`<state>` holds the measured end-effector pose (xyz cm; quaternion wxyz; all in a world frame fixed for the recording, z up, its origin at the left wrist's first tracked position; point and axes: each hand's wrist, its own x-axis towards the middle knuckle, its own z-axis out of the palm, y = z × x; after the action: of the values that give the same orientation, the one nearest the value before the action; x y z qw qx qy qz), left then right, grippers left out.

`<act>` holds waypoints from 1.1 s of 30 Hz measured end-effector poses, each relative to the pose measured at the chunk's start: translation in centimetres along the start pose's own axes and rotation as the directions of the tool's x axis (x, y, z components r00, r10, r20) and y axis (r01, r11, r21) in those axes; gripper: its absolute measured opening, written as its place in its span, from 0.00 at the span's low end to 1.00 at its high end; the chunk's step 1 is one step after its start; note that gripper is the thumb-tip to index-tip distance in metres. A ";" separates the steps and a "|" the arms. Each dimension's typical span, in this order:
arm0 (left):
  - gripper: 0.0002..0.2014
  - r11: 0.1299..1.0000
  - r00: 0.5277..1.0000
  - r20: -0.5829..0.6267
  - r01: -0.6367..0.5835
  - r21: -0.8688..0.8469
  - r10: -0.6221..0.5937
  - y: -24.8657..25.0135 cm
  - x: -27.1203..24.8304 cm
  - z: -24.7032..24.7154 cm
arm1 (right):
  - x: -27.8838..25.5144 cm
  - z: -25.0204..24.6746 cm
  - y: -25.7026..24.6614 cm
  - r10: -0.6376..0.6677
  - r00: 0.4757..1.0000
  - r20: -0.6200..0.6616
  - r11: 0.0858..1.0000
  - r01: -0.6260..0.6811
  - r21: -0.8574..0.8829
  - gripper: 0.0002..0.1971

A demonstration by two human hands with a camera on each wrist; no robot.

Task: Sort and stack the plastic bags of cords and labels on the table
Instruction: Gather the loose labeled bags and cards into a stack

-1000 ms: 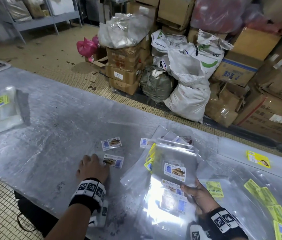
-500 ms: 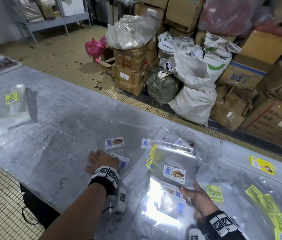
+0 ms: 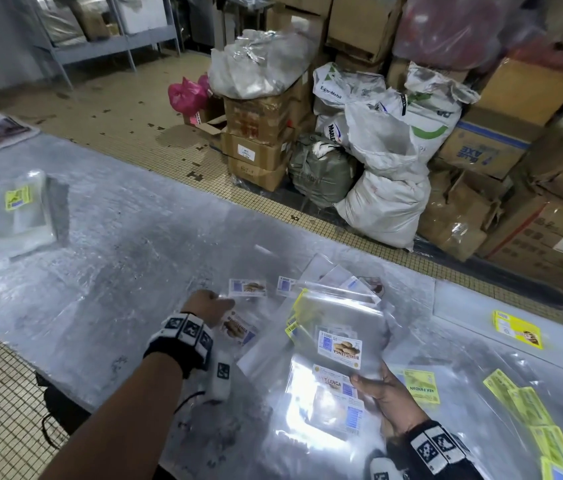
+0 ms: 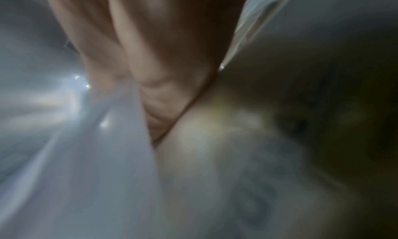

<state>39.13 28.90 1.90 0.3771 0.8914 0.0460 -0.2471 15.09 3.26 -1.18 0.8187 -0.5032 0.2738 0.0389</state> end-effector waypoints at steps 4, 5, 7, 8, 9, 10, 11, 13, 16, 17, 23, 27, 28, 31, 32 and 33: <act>0.05 0.997 0.997 0.030 -0.063 -0.048 0.065 0.1 0.7 -1.6 | 0.5 -0.7 0.7 0.010 1.000 0.015 1.000 -0.010 -0.013 0.42; 0.07 0.990 0.998 0.041 -0.040 -0.132 0.046 0.1 0.8 -1.8 | 0.6 -0.9 0.8 0.012 1.000 0.020 1.000 -0.012 -0.009 0.44; 0.09 0.977 0.996 0.084 0.007 -0.215 0.012 0.1 0.4 -2.0 | 0.9 -1.3 1.0 0.019 1.000 0.005 1.000 -0.019 -0.005 0.46; 0.13 0.974 0.994 0.108 0.025 -0.224 0.000 -0.4 0.5 -2.0 | 0.9 -1.3 1.0 0.027 1.000 -0.003 1.000 -0.027 -0.015 0.46; 0.18 0.971 0.991 0.133 0.036 -0.235 -0.004 -0.7 0.3 -2.0 | 1.1 -1.4 1.1 0.033 0.999 -0.005 0.999 -0.034 -0.024 0.46; 0.21 0.969 0.989 0.145 0.038 -0.243 -0.002 -1.2 0.3 -1.9 | 1.1 -1.3 1.1 0.039 0.999 -0.007 0.999 -0.039 -0.032 0.45; 0.23 0.966 0.990 0.142 0.039 -0.256 -0.002 -1.7 0.5 -1.8 | 1.2 -1.5 1.2 0.044 0.999 -0.008 0.999 -0.044 -0.031 0.44; 0.20 0.951 0.992 0.124 0.073 -0.299 -0.038 -2.9 1.2 -1.3 | 1.2 -1.6 1.2 0.059 0.998 -0.004 0.997 -0.059 -0.042 0.43; 0.11 0.947 0.999 0.034 0.023 -0.321 -0.013 -4.2 1.8 -0.8 | 1.2 -1.6 1.2 0.062 0.998 -0.014 0.997 -0.062 -0.054 0.44; 0.09 0.944 1.000 0.002 0.001 -0.330 -0.001 -4.3 1.9 -0.7 | 1.2 -1.6 1.2 0.061 0.998 -0.012 0.996 -0.062 -0.057 0.45; 0.07 0.858 0.993 -0.082 -0.116 -0.500 0.087 -1.9 0.1 -1.0 | 1.1 -1.5 1.0 0.051 0.999 0.007 0.997 -0.051 -0.066 0.46; 0.12 0.852 0.950 -0.165 -0.311 -0.421 0.265 0.5 -1.4 -2.0 | 1.2 -1.4 1.1 0.035 0.999 -0.027 0.997 -0.037 -0.062 0.50; 0.13 0.850 0.931 -0.189 -0.364 -0.381 0.313 1.5 -1.8 -2.4 | 1.2 -1.4 1.2 0.030 0.999 -0.024 0.998 -0.031 -0.053 0.51; 0.13 0.810 0.844 -0.240 -0.531 -0.250 0.479 5.0 -4.2 -3.5 | 1.0 -1.2 1.1 0.029 0.999 -0.014 0.999 -0.030 -0.042 0.48; 0.14 0.784 0.808 -0.243 -0.584 -0.209 0.537 6.3 -5.3 -3.7 | 1.0 -1.1 1.1 0.021 1.000 0.004 0.999 -0.021 -0.045 0.47; 0.15 0.749 0.772 -0.242 -0.633 -0.196 0.588 7.7 -6.8 -3.7 | 0.9 -1.1 1.0 0.023 1.000 0.008 0.998 -0.022 -0.053 0.45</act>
<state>36.80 26.76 12.30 0.5480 0.8153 -0.1849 -0.0268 15.08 2.61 -2.83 0.8058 -0.5216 0.2746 0.0577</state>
